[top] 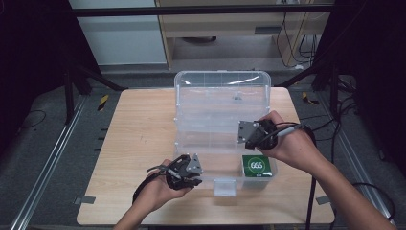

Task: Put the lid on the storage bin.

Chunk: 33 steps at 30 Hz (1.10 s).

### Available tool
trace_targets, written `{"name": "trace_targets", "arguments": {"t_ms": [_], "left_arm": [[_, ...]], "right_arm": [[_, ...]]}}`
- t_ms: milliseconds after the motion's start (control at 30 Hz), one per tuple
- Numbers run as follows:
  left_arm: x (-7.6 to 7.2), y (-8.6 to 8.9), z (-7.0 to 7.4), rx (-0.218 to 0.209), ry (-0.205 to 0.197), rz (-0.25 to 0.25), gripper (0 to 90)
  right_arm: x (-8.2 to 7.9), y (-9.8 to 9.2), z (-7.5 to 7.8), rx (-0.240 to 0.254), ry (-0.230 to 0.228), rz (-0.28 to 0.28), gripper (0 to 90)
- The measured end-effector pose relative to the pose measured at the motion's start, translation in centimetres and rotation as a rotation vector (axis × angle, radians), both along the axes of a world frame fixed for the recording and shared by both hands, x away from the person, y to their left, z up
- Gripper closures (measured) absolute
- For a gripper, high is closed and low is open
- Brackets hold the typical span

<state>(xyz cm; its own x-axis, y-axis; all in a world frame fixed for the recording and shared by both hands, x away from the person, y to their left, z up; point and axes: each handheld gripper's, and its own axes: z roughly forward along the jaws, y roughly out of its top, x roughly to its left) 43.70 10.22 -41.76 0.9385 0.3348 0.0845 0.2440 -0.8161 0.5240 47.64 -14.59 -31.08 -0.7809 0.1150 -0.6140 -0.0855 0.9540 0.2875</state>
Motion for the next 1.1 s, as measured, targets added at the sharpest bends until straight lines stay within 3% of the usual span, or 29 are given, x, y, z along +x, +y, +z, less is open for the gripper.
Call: {"name": "trace_targets", "arguments": {"t_ms": [267,300,567,700,1100], "left_arm": [[-0.1,0.0,0.0,-0.003,-0.002,0.006,75.9],[0.2,0.0,0.0,0.006,-0.02,-0.021,75.9],[0.1,0.0,0.0,0.006,-0.023,-0.022,75.8],[-0.1,0.0,-0.1,-0.007,-0.004,0.008,75.7],[0.1,0.1,0.0,0.004,-0.027,-0.023,75.4]], "right_arm": [[-0.5,-0.1,-0.2,0.017,-0.013,0.005,82.6],[-0.5,-0.2,-0.3,0.02,-0.013,0.009,82.5],[-1.1,-0.3,-0.4,0.029,-0.014,0.01,82.3],[-1.3,-0.4,-0.6,0.033,-0.018,0.014,82.2],[-2.3,-0.5,-0.9,0.032,-0.016,0.024,81.8]]}}
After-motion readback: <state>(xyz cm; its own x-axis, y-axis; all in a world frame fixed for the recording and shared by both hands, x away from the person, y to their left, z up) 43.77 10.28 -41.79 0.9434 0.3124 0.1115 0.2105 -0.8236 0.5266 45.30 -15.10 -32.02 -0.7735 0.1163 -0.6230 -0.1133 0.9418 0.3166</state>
